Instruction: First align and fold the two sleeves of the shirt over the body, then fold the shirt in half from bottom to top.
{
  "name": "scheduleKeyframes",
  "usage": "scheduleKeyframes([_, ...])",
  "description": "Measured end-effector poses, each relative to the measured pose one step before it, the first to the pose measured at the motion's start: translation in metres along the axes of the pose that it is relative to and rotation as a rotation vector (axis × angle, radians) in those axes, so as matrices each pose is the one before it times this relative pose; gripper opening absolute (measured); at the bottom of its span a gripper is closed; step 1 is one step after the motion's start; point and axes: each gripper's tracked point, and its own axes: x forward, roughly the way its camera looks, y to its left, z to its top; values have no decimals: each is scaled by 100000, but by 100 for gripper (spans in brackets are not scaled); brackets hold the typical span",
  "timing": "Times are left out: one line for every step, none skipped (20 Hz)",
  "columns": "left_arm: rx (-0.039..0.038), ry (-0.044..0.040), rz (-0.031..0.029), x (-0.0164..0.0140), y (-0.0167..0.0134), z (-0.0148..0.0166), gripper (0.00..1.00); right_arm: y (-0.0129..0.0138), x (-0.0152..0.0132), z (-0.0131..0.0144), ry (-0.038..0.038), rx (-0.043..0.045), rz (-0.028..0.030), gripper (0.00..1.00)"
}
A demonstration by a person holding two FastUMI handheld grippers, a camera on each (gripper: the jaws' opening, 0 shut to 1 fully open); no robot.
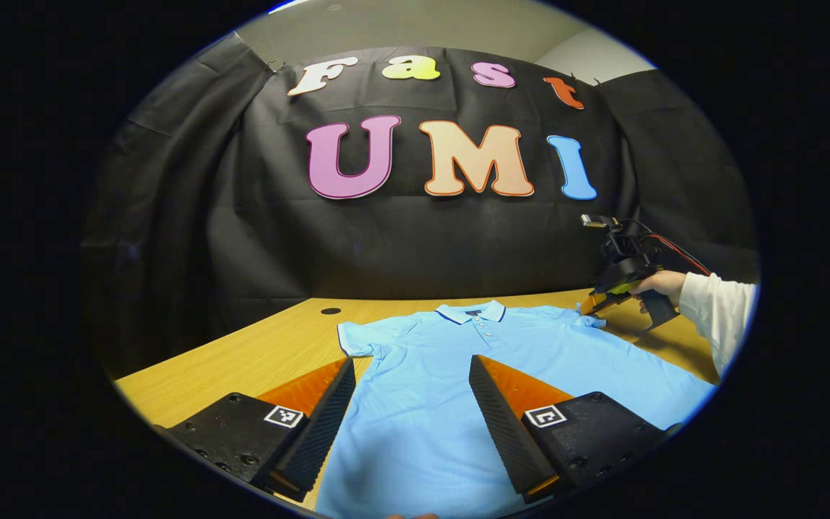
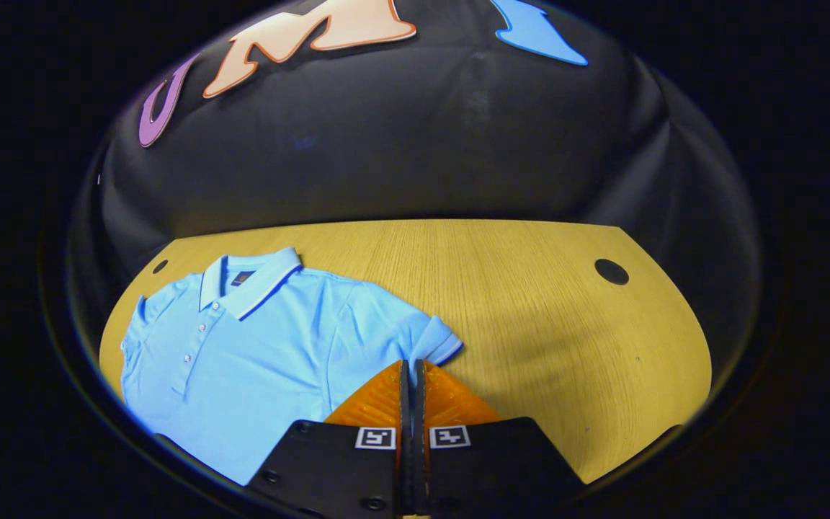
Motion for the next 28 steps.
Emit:
scheduleKeyframes([-13,-60,-2,3,-14,10,95,585,-437,619,-1547,858,1449,3])
scheduleKeyframes([-14,-33,-3,39,31,1,95,802,-355,474,-1628,1072,1819,5])
scheduleKeyframes([16,34,2,-20,-20,-1,95,1044,-452,566,-1723,1269,2475,3])
scheduleKeyframes([2,30,-6,-17,-17,-49,95,1056,-440,685,-1644,1895,2624,3])
scheduleKeyframes([-31,-10,2,45,36,10,95,1193,-341,547,-1077,1839,2173,2])
scheduleKeyframes([-17,-33,-4,10,12,-11,95,1053,-84,303,-1941,652,1707,3])
scheduleKeyframes([22,10,3,-24,-13,-26,95,918,-17,173,-958,-203,1406,5])
scheduleKeyframes([-30,-40,9,-5,6,63,95,975,51,-167,306,234,1717,2])
scheduleKeyframes([-56,-44,23,-13,-17,-11,95,1159,277,-521,1215,935,2162,2])
scheduleKeyframes([-29,1,19,-6,-31,2,95,1045,294,-323,947,2066,2595,2])
scheduleKeyframes([5,8,1,21,38,-3,95,1033,371,-501,990,1980,2665,2])
scheduleKeyframes([-8,32,3,30,-13,29,95,863,351,-414,687,1412,2562,2])
scheduleKeyframes([-1,8,4,-13,-11,-105,95,931,348,-492,808,1127,2798,2])
scheduleKeyframes([-19,22,3,-7,44,34,95,962,260,-450,930,1291,3054,2])
scheduleKeyframes([9,-27,6,-14,-47,6,95,910,209,-563,939,1050,2886,2])
scheduleKeyframes([28,39,6,1,-13,60,95,654,235,-404,777,569,2182,2])
scheduleKeyframes([-16,-7,2,-24,35,-60,95,378,319,-474,699,19,936,2])
scheduleKeyframes([-4,-36,-2,7,-3,33,95,201,180,-374,599,-565,-108,2])
scheduleKeyframes([-41,-87,3,26,-15,1,95,155,278,-247,230,-1054,113,2])
scheduleKeyframes([-27,-45,5,2,-16,-4,95,259,-30,-58,-151,-398,354,3])
scheduleKeyframes([-46,-6,23,23,52,-6,95,518,-109,-156,33,540,1928,3])
scheduleKeyframes([-3,21,20,-30,-28,22,95,488,-64,-72,467,956,1854,5])
scheduleKeyframes([-13,-30,18,-16,-3,-23,95,608,-169,-187,874,1318,2379,5])
scheduleKeyframes([-49,-77,7,21,41,70,95,171,-161,-182,964,788,1146,7])
scheduleKeyframes([-31,-61,28,15,-25,-24,95,176,-90,-113,282,-235,1269,11])
scheduleKeyframes([-64,-115,-3,-73,43,56,95,-130,-439,97,2,-1400,25,12])
scheduleKeyframes([-35,-81,14,19,-30,-71,95,235,55,-62,-102,-1235,931,20])
scheduleKeyframes([-20,17,-15,41,20,54,95,156,-83,-250,218,-1181,788,38])
